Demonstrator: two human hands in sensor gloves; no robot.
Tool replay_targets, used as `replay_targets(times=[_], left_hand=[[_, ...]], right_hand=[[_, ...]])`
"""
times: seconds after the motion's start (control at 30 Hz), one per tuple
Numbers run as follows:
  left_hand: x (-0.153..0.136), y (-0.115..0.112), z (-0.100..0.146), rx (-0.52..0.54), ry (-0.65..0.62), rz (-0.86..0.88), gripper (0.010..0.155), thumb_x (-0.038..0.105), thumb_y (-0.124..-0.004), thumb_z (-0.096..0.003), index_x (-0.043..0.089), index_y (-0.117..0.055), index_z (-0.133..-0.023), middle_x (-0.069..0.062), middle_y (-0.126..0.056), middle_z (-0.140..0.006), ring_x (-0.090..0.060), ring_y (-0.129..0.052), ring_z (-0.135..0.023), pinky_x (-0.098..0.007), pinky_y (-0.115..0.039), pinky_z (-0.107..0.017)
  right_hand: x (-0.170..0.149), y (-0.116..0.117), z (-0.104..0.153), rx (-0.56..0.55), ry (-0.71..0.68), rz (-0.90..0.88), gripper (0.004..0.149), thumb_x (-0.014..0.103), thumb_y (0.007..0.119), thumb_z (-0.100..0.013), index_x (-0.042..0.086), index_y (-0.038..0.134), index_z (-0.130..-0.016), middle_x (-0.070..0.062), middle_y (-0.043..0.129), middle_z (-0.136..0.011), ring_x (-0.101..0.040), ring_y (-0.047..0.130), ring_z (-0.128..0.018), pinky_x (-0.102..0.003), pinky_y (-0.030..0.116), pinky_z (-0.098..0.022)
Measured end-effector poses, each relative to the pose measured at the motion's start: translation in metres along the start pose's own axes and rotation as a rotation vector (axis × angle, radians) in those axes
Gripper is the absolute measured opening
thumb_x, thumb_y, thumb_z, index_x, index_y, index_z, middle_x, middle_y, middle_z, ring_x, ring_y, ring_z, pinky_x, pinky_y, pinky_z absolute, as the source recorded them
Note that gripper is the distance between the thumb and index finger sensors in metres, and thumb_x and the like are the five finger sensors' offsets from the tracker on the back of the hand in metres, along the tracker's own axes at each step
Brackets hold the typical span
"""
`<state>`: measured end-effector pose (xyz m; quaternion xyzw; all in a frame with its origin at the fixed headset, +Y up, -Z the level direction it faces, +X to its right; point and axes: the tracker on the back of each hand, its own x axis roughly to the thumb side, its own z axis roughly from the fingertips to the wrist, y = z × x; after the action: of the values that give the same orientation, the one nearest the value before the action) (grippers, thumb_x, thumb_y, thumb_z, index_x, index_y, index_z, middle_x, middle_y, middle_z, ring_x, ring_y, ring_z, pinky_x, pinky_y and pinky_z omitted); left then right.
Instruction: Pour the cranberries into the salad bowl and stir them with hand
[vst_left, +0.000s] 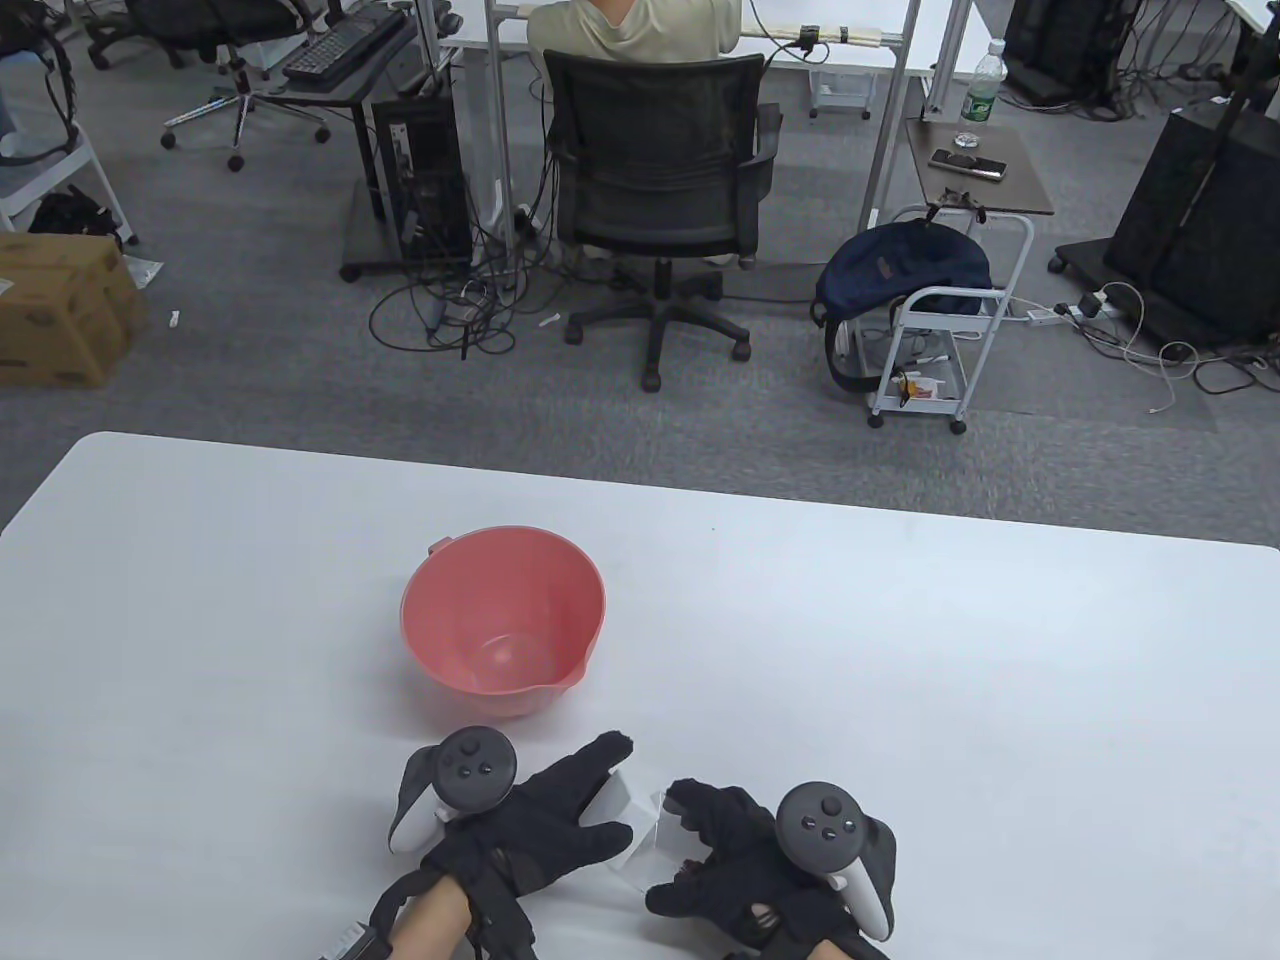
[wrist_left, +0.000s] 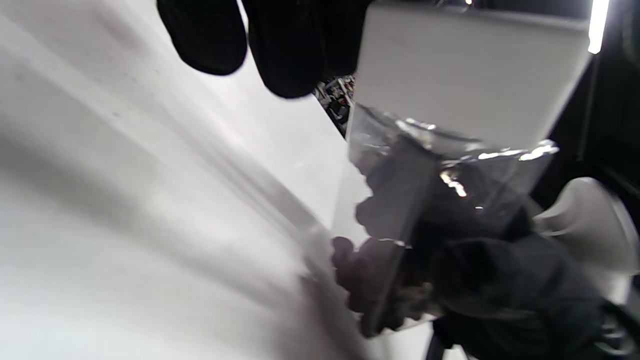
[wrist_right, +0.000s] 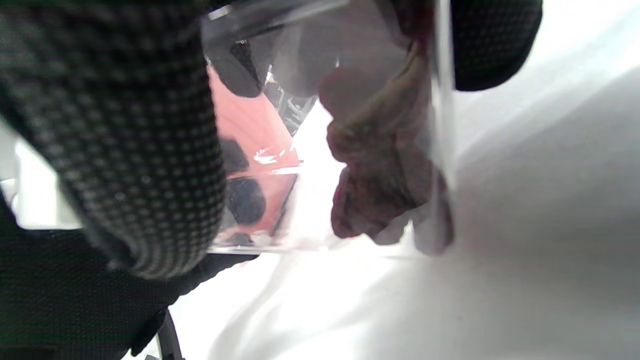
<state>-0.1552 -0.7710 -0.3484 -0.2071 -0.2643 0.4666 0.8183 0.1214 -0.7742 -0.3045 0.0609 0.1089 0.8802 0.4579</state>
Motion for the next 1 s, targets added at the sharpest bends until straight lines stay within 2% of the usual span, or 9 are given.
replay_targets(times=[0.1, 0.17, 0.27, 0.47, 0.73, 1.0], left_hand=[[0.003, 0.009, 0.001, -0.087, -0.094, 0.019, 0.107, 0.088, -0.089, -0.0347, 0.058, -0.022, -0.112, 0.011, -0.025, -0.130, -0.031, -0.043, -0.120, -0.059, -0.052, -0.082], [0.007, 0.014, 0.004, -0.152, -0.112, -0.009, 0.104, 0.076, -0.096, -0.0396, 0.064, -0.019, -0.109, 0.014, -0.016, -0.130, -0.031, -0.035, -0.122, -0.060, -0.049, -0.083], [0.010, 0.020, 0.006, -0.156, -0.109, -0.054, 0.100, 0.059, -0.102, -0.0435, 0.068, -0.025, -0.107, 0.020, -0.016, -0.129, -0.030, -0.034, -0.122, -0.060, -0.048, -0.084], [0.010, 0.018, 0.005, -0.167, -0.090, -0.078, 0.097, 0.046, -0.103, -0.0464, 0.069, -0.030, -0.106, 0.024, -0.026, -0.129, -0.029, -0.039, -0.122, -0.060, -0.048, -0.084], [0.010, 0.017, 0.003, -0.116, -0.062, -0.122, 0.092, 0.051, -0.104, -0.0450, 0.067, -0.038, -0.106, 0.026, -0.044, -0.126, -0.026, -0.054, -0.119, -0.059, -0.051, -0.083], [0.010, 0.016, 0.003, -0.060, -0.041, -0.141, 0.093, 0.064, -0.102, -0.0396, 0.063, -0.039, -0.108, 0.019, -0.052, -0.121, -0.023, -0.067, -0.109, -0.057, -0.054, -0.082]], right_hand=[[0.000, 0.000, 0.000, 0.005, 0.001, -0.005, 0.093, 0.052, 0.114, -0.019, 0.040, 0.066, -0.098, 0.003, 0.072, -0.098, -0.026, 0.073, -0.086, -0.049, 0.083, -0.049], [0.000, 0.000, 0.000, 0.008, 0.000, -0.004, 0.093, 0.052, 0.113, -0.019, 0.040, 0.066, -0.098, 0.003, 0.072, -0.097, -0.026, 0.073, -0.086, -0.049, 0.083, -0.049], [0.000, 0.000, 0.000, 0.013, 0.000, -0.003, 0.093, 0.052, 0.114, -0.019, 0.040, 0.066, -0.098, 0.003, 0.072, -0.097, -0.026, 0.073, -0.086, -0.049, 0.083, -0.049], [-0.001, 0.001, 0.000, 0.023, -0.002, 0.004, 0.093, 0.052, 0.113, -0.019, 0.039, 0.066, -0.098, 0.003, 0.072, -0.097, -0.027, 0.073, -0.086, -0.049, 0.083, -0.049], [-0.001, 0.001, 0.000, 0.022, 0.006, 0.001, 0.093, 0.051, 0.113, -0.019, 0.039, 0.066, -0.098, 0.002, 0.072, -0.098, -0.027, 0.073, -0.086, -0.049, 0.083, -0.049], [-0.001, 0.002, -0.001, 0.021, 0.004, 0.015, 0.093, 0.051, 0.114, -0.019, 0.039, 0.066, -0.098, 0.002, 0.071, -0.098, -0.027, 0.072, -0.087, -0.050, 0.082, -0.050]])
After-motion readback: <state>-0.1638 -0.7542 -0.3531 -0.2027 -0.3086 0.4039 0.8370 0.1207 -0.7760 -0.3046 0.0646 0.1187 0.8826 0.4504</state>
